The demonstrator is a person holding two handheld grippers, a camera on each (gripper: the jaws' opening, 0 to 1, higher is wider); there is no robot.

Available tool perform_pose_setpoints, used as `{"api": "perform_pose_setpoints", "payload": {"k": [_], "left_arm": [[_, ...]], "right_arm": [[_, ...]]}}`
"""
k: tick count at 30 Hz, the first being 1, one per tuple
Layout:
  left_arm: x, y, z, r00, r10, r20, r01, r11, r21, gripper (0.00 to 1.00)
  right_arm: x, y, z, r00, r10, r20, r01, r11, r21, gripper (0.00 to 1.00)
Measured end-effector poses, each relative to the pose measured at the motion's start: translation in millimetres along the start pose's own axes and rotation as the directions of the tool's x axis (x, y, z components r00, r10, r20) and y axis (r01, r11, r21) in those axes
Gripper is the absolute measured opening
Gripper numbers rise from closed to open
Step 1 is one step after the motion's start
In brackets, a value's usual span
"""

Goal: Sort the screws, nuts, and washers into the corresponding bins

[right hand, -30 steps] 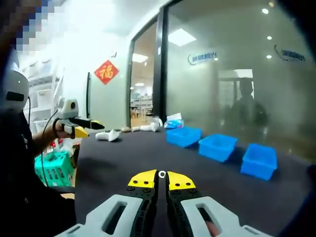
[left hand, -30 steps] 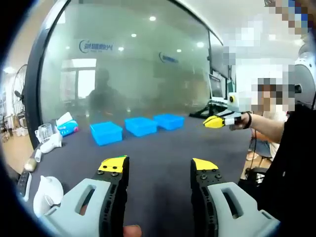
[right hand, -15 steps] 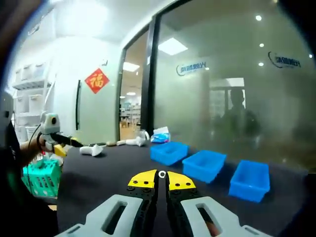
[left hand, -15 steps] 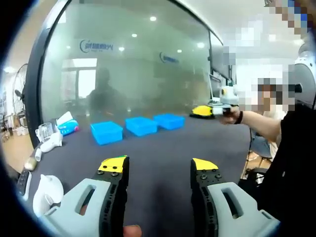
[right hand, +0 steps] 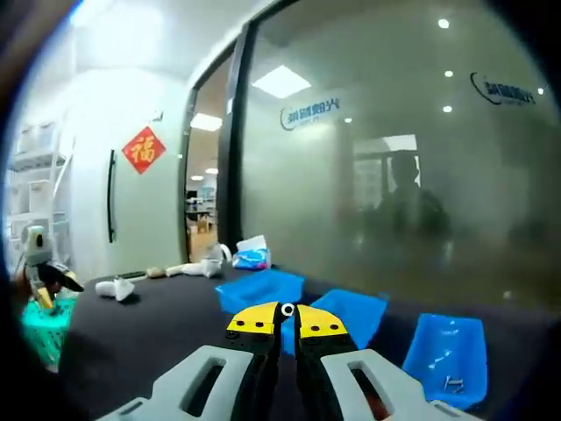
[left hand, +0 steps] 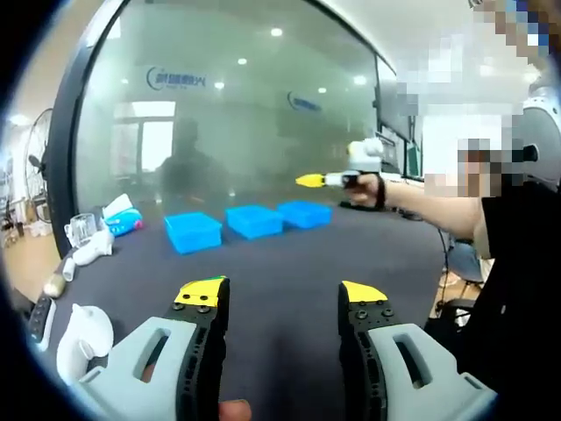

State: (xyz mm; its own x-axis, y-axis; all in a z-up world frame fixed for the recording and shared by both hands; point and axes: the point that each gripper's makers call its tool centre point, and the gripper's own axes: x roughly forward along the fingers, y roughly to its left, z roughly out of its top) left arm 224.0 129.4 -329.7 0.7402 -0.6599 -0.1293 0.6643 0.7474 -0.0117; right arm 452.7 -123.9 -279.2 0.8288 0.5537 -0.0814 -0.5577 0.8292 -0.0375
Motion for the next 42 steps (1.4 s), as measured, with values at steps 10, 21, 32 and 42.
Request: {"api": "perform_pose_setpoints", "payload": {"k": [10,21,32,42], "left_arm": [[-2,2.3,1.8,1.000,0.011,0.006,-0.011,1.000,0.001,0.48],[-5,3.5,1.0,1.000,0.017,0.016,-0.017,1.000,-0.011,0.48],[-7,4.2,0.2,1.000,0.022,0.017,-0.022,1.000,-0.013,0.48],[-9,11.6,1.0,0.999,0.043,0.028,-0.043,0.999,-0.018,0.48]], "right_arm": [[59,-25,-13.1,0.994,-0.062,-0.092,0.056,0.996,-0.064,0.04],[94,-42,-45.2,0.978,-0.115,-0.172,0.105,0.992,-0.068,0.04],[92,-44,-43.5,0.980,-0.140,-0.139,0.129,0.988,-0.086,0.28],[67,-22,-31.0,0.991,-0.103,-0.083,0.096,0.991,-0.088,0.35]]}}
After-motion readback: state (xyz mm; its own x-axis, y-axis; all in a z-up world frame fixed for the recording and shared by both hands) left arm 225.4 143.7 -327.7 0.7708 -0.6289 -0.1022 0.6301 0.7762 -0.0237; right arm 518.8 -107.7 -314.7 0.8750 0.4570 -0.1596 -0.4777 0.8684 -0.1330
